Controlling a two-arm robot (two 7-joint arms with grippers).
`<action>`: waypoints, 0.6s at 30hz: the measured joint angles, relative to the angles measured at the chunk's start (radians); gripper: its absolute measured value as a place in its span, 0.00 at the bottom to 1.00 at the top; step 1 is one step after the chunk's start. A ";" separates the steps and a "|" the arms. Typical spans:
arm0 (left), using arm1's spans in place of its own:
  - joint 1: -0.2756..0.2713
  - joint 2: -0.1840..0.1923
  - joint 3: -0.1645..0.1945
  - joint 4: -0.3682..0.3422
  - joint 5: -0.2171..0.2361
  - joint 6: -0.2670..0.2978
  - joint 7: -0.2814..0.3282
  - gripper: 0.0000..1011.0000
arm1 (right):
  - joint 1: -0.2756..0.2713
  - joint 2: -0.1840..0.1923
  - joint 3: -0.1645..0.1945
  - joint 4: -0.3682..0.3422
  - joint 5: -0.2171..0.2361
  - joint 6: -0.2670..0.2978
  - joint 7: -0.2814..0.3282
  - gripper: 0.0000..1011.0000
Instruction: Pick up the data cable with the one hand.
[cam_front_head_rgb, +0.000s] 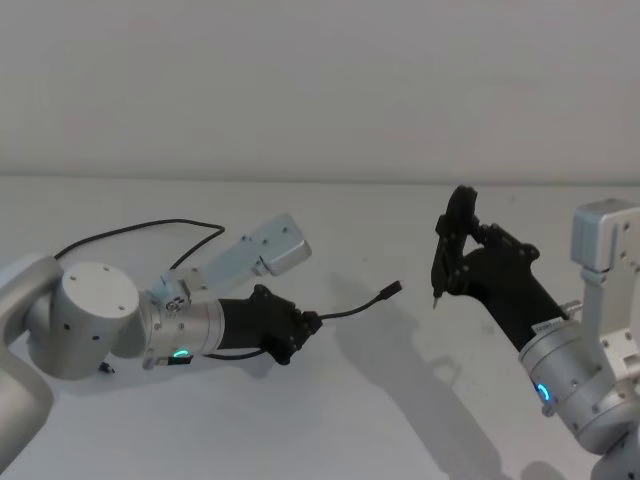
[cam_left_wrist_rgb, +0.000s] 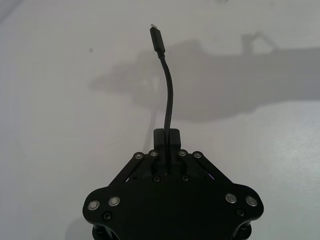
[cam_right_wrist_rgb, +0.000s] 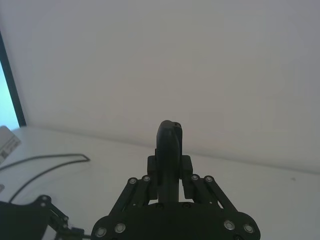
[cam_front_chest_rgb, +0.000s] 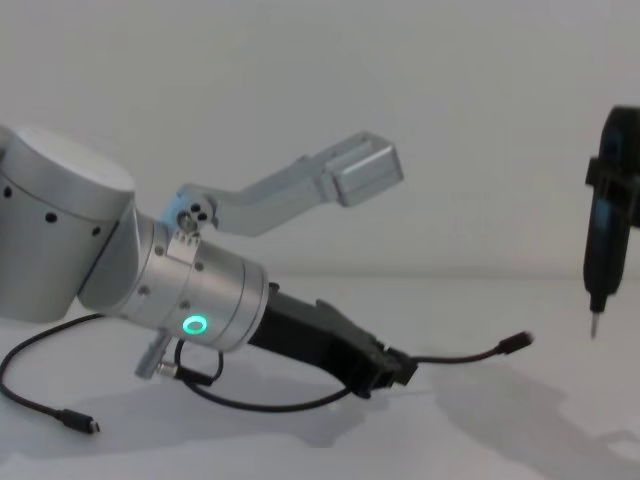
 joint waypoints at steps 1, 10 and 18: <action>-0.002 0.001 0.000 -0.002 0.000 -0.006 -0.004 0.05 | 0.000 -0.001 0.001 -0.004 0.002 0.000 0.001 0.27; -0.015 0.015 -0.009 -0.038 -0.022 -0.060 -0.053 0.05 | 0.005 -0.015 0.016 -0.044 0.016 0.000 0.004 0.27; -0.021 0.022 -0.015 -0.057 -0.039 -0.082 -0.077 0.05 | 0.017 -0.029 0.027 -0.053 0.021 0.005 0.003 0.27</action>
